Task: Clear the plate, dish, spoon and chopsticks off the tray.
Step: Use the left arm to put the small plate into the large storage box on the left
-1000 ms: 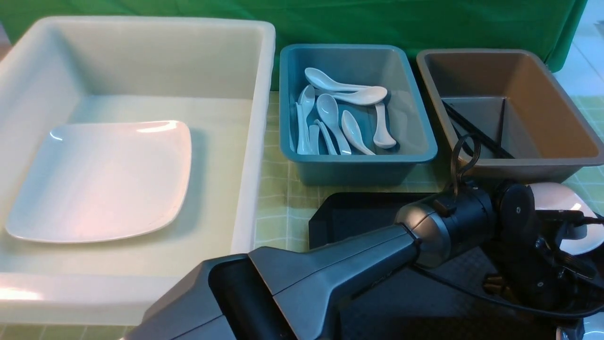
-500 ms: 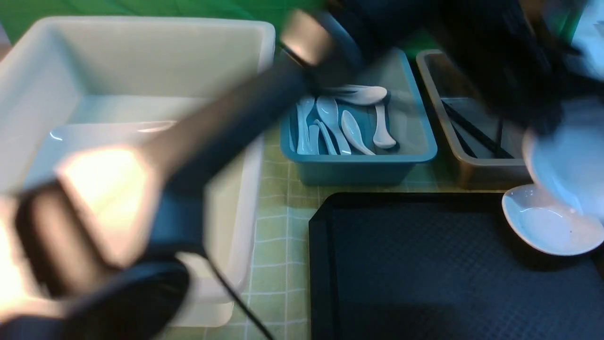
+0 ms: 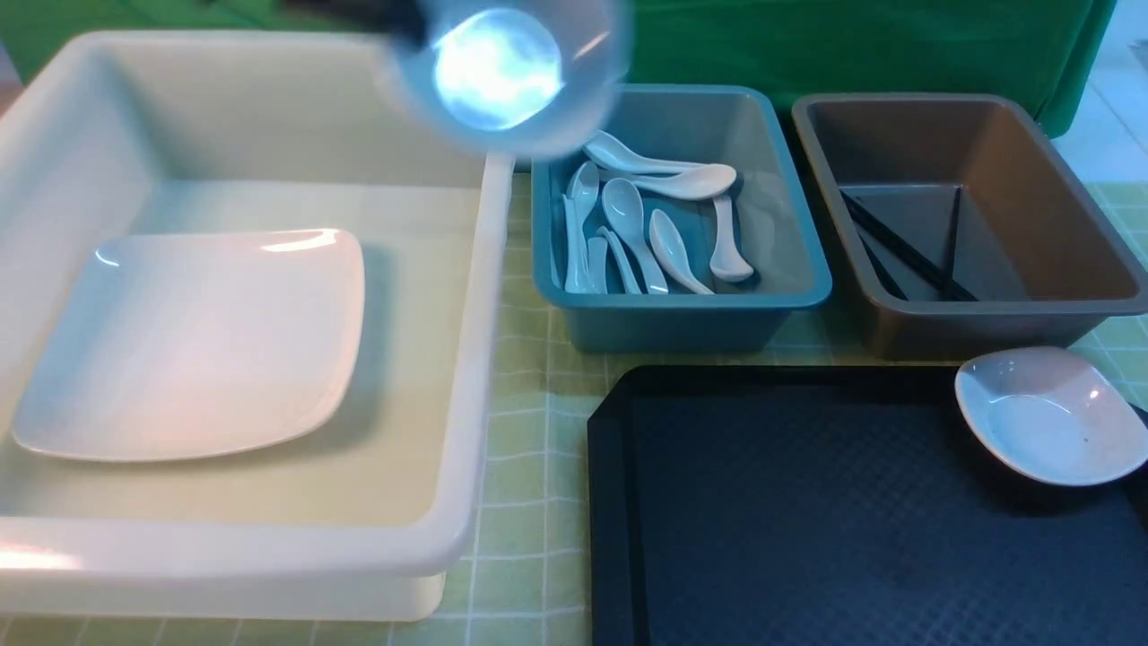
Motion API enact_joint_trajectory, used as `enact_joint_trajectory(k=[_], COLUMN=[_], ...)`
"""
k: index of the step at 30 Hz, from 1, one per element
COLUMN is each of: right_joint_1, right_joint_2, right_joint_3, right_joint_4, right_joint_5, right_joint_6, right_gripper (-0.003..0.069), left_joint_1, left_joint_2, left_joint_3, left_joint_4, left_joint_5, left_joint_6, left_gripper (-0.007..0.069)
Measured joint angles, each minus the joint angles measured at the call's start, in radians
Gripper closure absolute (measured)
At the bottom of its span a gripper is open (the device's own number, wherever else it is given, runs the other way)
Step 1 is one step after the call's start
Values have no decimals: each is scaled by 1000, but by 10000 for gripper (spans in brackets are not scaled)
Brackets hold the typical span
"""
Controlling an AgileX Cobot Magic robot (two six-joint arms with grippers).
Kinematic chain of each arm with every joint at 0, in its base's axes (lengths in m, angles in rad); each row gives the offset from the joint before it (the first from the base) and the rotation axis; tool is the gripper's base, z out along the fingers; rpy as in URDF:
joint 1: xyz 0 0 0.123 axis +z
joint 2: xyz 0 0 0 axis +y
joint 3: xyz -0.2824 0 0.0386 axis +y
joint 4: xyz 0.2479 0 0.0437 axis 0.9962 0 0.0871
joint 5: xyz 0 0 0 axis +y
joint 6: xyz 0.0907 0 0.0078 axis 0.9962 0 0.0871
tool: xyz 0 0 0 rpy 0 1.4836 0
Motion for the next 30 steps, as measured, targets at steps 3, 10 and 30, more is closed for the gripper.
enact_joint_trajectory(k=[3,10,30], right_joint_1=[0,0,0], right_joint_2=[0,0,0], right_joint_3=[0,0,0], right_joint_4=[0,0,-1], right_joint_5=[0,0,-45], right_joint_6=[0,0,0], right_gripper=[587,587,587], left_joint_1=[169,274,239], left_joint_2=[-70,-118,-121], left_joint_3=[270,620,949], left_joint_4=[-87,-208,-139], left_joint_5=[-31,-181,-284], left_joint_6=[88,193,203], left_gripper=[619,619,619])
